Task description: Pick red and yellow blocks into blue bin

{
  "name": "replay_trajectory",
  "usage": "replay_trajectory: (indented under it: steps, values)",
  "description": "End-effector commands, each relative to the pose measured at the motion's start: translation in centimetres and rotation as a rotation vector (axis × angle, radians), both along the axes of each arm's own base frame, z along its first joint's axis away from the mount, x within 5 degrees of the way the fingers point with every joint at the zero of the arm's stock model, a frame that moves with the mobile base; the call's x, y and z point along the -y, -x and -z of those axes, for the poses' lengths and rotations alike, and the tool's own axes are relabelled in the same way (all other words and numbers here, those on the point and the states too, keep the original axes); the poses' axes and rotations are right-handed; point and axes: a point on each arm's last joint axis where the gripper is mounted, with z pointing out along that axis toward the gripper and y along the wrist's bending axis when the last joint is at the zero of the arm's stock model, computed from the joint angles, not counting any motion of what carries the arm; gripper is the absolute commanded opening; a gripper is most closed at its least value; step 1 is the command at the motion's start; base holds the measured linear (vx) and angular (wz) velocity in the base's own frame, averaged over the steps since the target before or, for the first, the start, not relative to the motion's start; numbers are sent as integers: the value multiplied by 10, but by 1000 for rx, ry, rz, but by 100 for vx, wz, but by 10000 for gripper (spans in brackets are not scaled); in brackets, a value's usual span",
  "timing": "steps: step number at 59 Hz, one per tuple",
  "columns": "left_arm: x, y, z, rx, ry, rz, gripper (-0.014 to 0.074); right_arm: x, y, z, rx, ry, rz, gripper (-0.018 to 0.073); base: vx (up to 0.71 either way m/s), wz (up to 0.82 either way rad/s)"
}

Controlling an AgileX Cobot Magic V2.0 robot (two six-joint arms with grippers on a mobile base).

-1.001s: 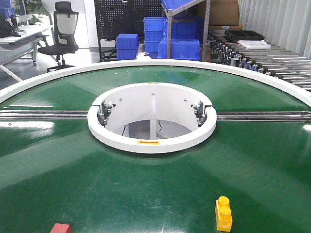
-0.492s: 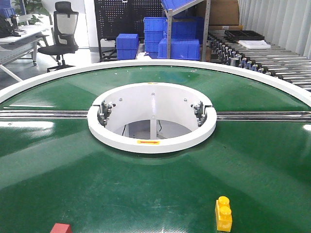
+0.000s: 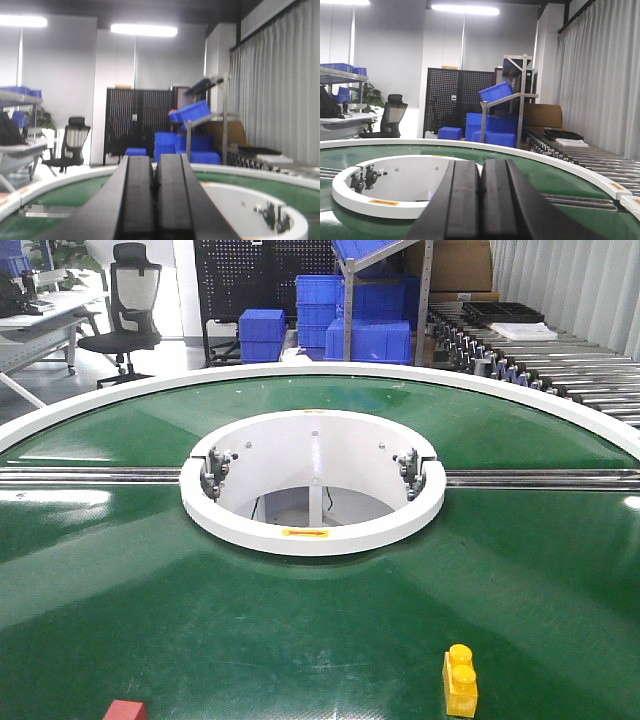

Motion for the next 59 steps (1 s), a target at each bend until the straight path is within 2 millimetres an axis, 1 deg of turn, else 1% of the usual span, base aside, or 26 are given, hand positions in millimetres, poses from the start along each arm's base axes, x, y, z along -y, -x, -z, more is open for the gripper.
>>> replay_trajectory:
  steps: [1, 6, 8, 12, 20, 24, 31, 35, 45, 48, 51, 55, 59]
  values:
    - [0, 9, -32, 1, 8, 6, 6, 1, 3, -35, -8, 33, 17, -10, 0, 0]
    - [0, 4, -49, -130, -19, -3, 6, 1, -7, -48, -137, 35, 24, -10, 0, 0]
    - [0, 0, -53, -188, -30, -5, 6, 1, -11, -52, -186, 31, 24, -10, 0, 0]
    - [0, -11, -55, -313, -47, -6, 6, 0, -25, -52, -311, 17, 17, -10, 0, 0]
    - [1, -34, -41, -521, -53, 0, 6, -2, -53, -35, -533, 9, 11, -10, 0, 0]
    - [1, -42, -34, -601, -54, 3, 6, -3, -66, -26, -632, 15, 14, -10, 0, 0]
    - [1, -51, -24, -725, -55, 7, 6, -4, -83, -12, -767, 24, 17, -10, 0, 0]
    - [1, -52, -21, -765, -55, 9, 6, -4, -91, -6, -820, 27, 18, -10, 0, 0]
    - [1, -52, -21, -763, -38, 9, 12, -5, -106, 7, -919, 47, 19, 1, 0, 0]
    - [1, -52, -20, -773, -23, 9, 31, -5, -110, 10, -942, 47, 19, 19, 0, 0]
    - [1, -52, -19, -786, -20, 10, 67, -5, -112, 13, -957, 46, 18, 59, 0, 0]
    - [1, -54, -17, -809, -20, 10, 147, -6, -115, 16, -978, 45, 17, 137, 0, 0]
    - [1, -56, -16, -820, -21, 10, 258, -6, -118, 19, -997, 40, 15, 235, 0, 0]
